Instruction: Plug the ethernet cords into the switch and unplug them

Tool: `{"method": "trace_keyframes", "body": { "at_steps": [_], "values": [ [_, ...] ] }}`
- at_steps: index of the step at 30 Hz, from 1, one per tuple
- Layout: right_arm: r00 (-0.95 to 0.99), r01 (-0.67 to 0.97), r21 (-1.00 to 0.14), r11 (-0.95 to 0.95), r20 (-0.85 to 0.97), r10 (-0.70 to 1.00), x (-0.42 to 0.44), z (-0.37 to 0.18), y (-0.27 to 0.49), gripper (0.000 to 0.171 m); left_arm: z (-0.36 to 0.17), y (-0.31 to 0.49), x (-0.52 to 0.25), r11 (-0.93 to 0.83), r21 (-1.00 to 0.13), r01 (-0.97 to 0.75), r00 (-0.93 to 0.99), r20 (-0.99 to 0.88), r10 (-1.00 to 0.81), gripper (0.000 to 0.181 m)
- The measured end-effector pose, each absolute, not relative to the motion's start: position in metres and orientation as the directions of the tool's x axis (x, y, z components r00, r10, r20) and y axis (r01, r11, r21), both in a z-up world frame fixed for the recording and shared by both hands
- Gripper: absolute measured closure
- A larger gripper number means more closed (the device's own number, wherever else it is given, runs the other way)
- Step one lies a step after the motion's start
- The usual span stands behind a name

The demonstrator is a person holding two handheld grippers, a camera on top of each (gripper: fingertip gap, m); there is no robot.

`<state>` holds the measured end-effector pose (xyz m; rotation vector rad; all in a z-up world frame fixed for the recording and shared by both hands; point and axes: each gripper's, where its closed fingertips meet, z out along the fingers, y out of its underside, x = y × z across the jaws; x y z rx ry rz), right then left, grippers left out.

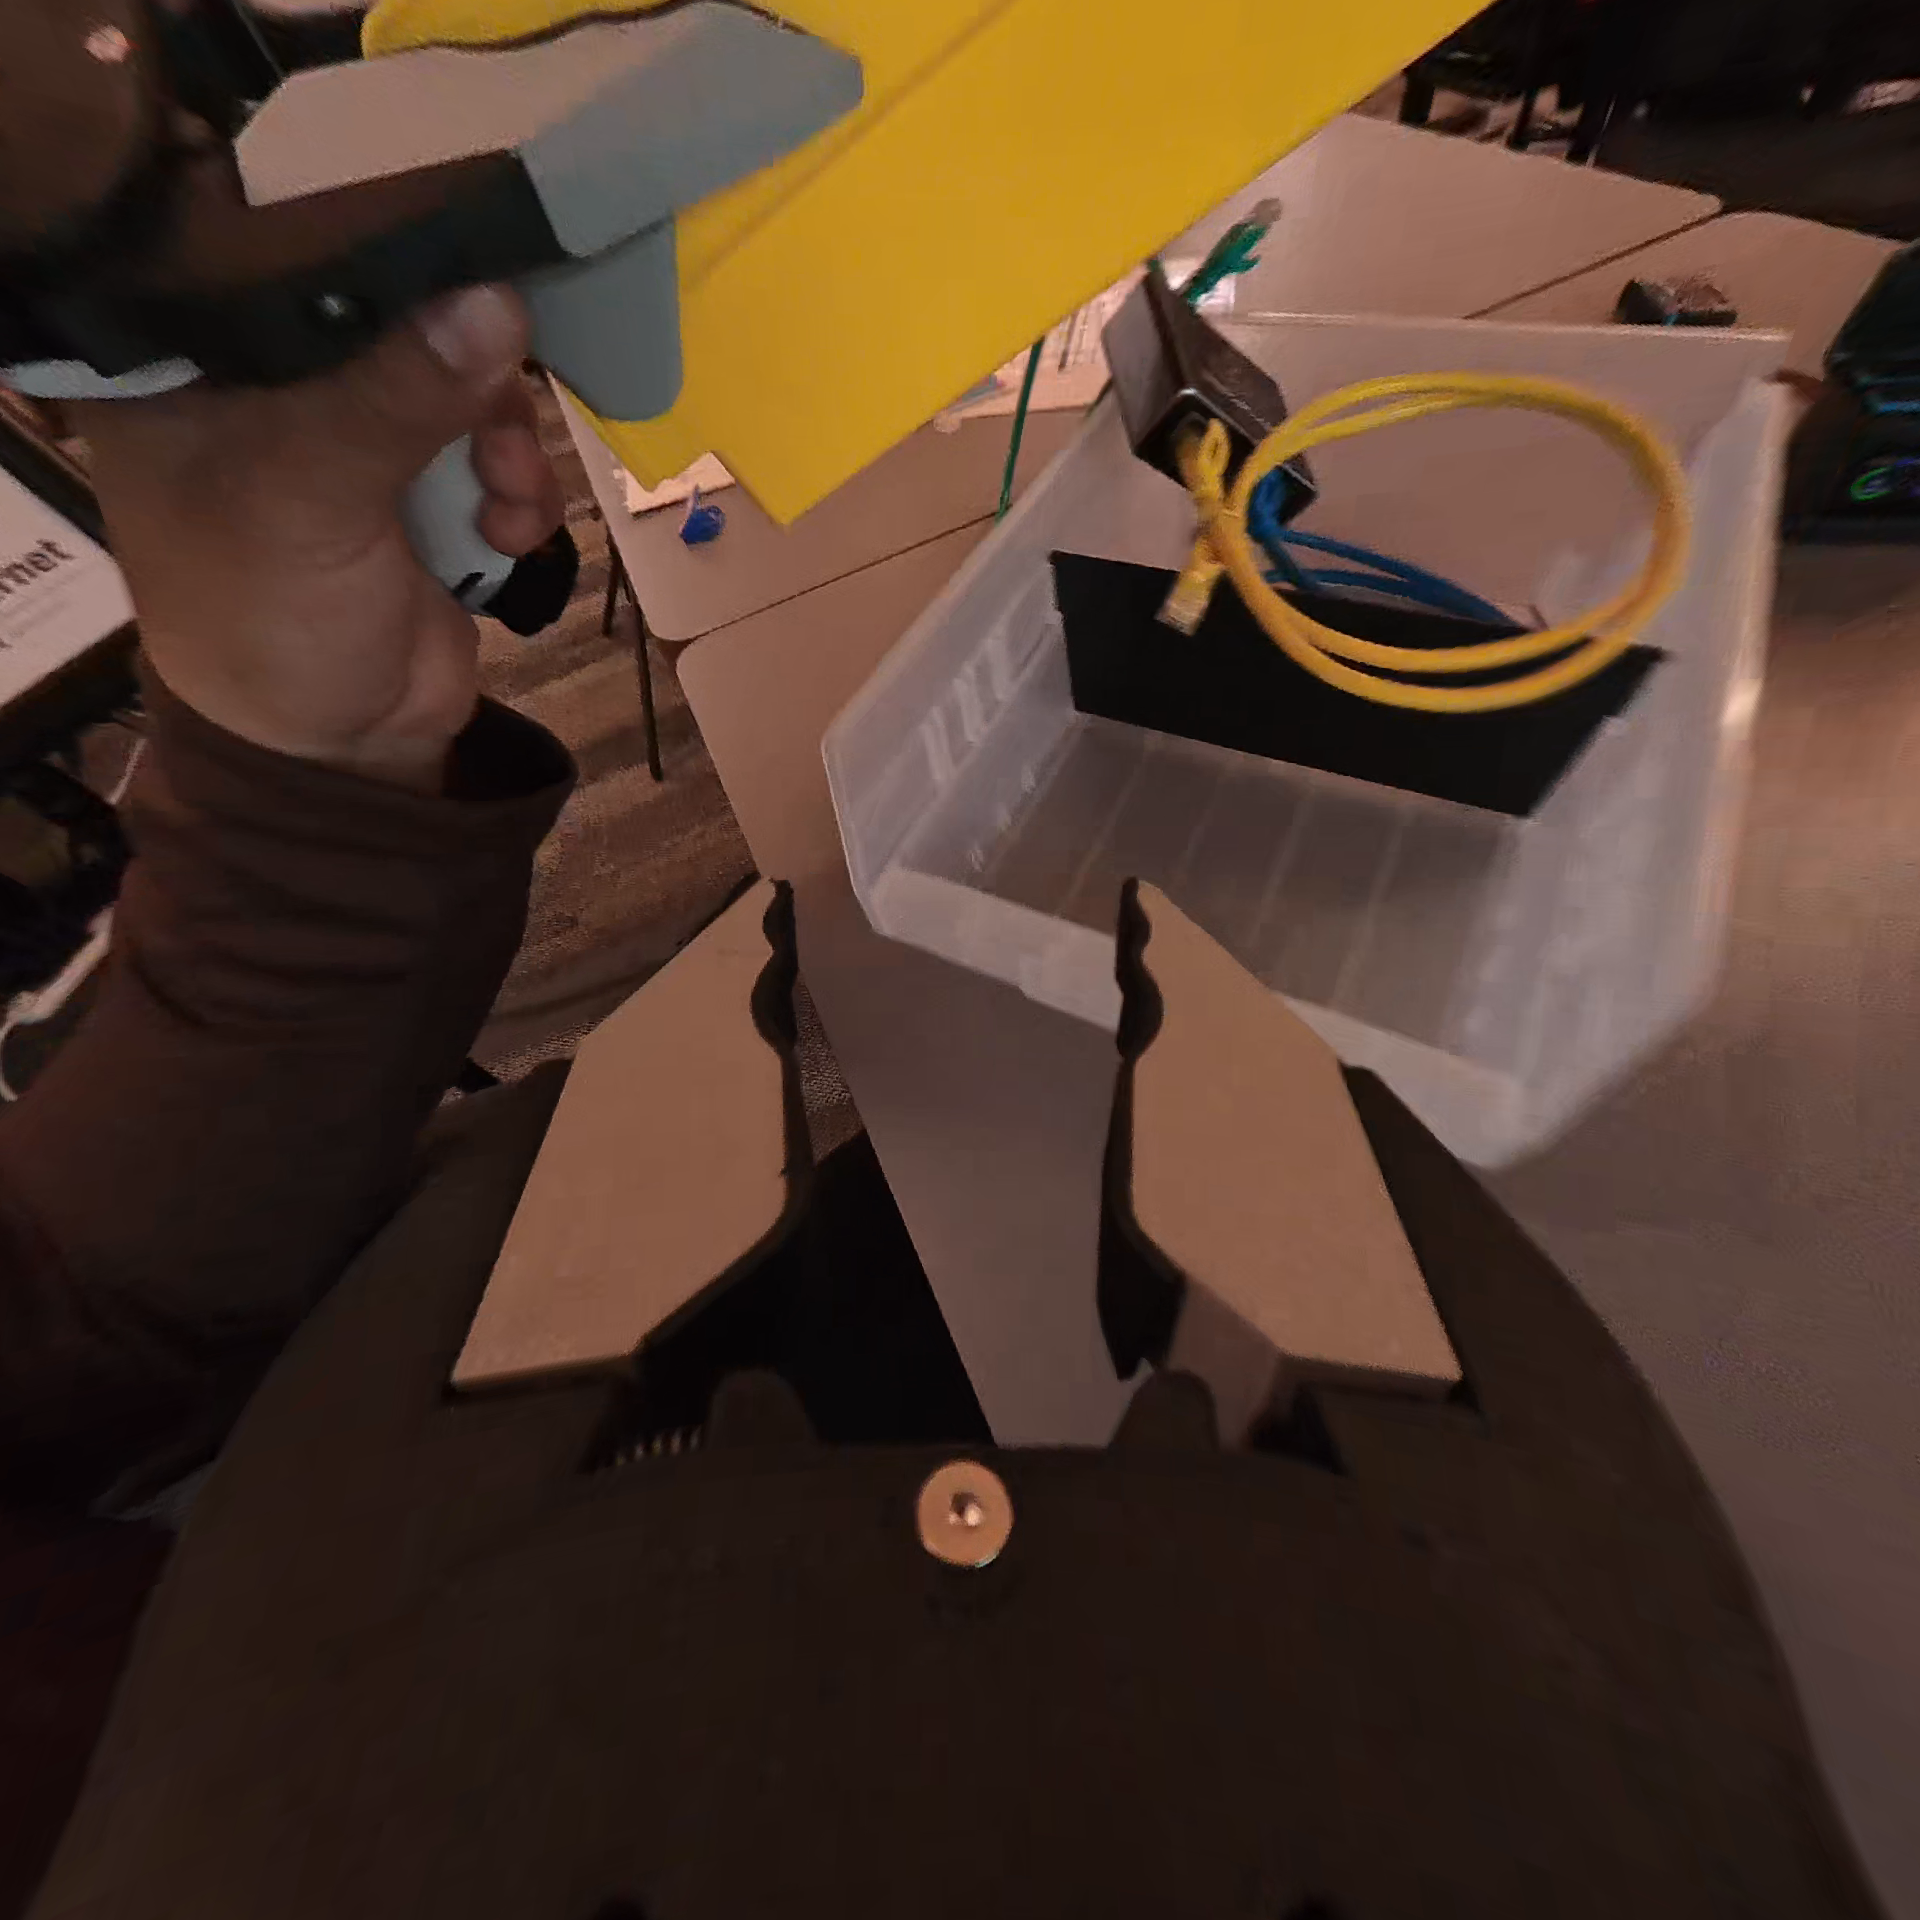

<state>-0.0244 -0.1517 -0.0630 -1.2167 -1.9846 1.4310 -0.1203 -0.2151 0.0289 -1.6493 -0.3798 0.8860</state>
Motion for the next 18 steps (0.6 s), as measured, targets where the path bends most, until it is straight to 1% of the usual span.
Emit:
{"method": "trace_keyframes", "body": {
  "at_steps": [2, 4, 8, 10, 11, 14, 16, 18],
  "values": [
    [-0.533, 0.393, -0.915, 0.089, -0.148, 0.833, -0.009, -0.054, -0.122, 0.111, 0.035, -0.197, -0.100, -0.253, -0.938, -0.236, 0.717, -0.344, 0.607, 0.177],
    [-0.518, 0.383, -0.919, 0.093, -0.130, 0.846, 0.007, -0.047, -0.088, 0.115, 0.039, -0.173, -0.073, -0.232, -0.934, -0.273, 0.769, -0.356, 0.531, 0.177],
    [-0.453, 0.384, -0.917, 0.105, -0.088, 0.887, 0.040, -0.031, -0.018, 0.116, 0.036, -0.110, -0.007, -0.204, -0.911, -0.357, 0.844, -0.409, 0.346, 0.176],
    [-0.381, 0.412, -0.896, 0.166, -0.004, 0.925, 0.060, -0.029, 0.023, 0.115, 0.025, -0.078, 0.027, -0.210, -0.885, -0.416, 0.855, -0.459, 0.243, 0.176],
    [-0.308, 0.440, -0.876, 0.197, 0.059, 0.949, 0.069, -0.029, 0.049, 0.115, 0.018, -0.062, 0.043, -0.208, -0.877, -0.433, 0.860, -0.471, 0.193, 0.176],
    [-0.098, 0.490, -0.841, 0.228, 0.207, 0.973, 0.096, -0.024, 0.114, 0.115, -0.009, -0.015, 0.077, -0.214, -0.881, -0.422, 0.891, -0.446, 0.081, 0.176],
    [-0.062, 0.485, -0.845, 0.227, 0.225, 0.972, 0.109, -0.020, 0.130, 0.117, -0.028, 0.018, 0.093, -0.235, -0.884, -0.404, 0.906, -0.423, 0.035, 0.176],
    [-0.057, 0.490, -0.840, 0.233, 0.235, 0.970, 0.117, -0.019, 0.141, 0.117, -0.045, 0.051, 0.103, -0.275, -0.840, -0.467, 0.866, -0.498, 0.052, 0.175]
  ]
}}
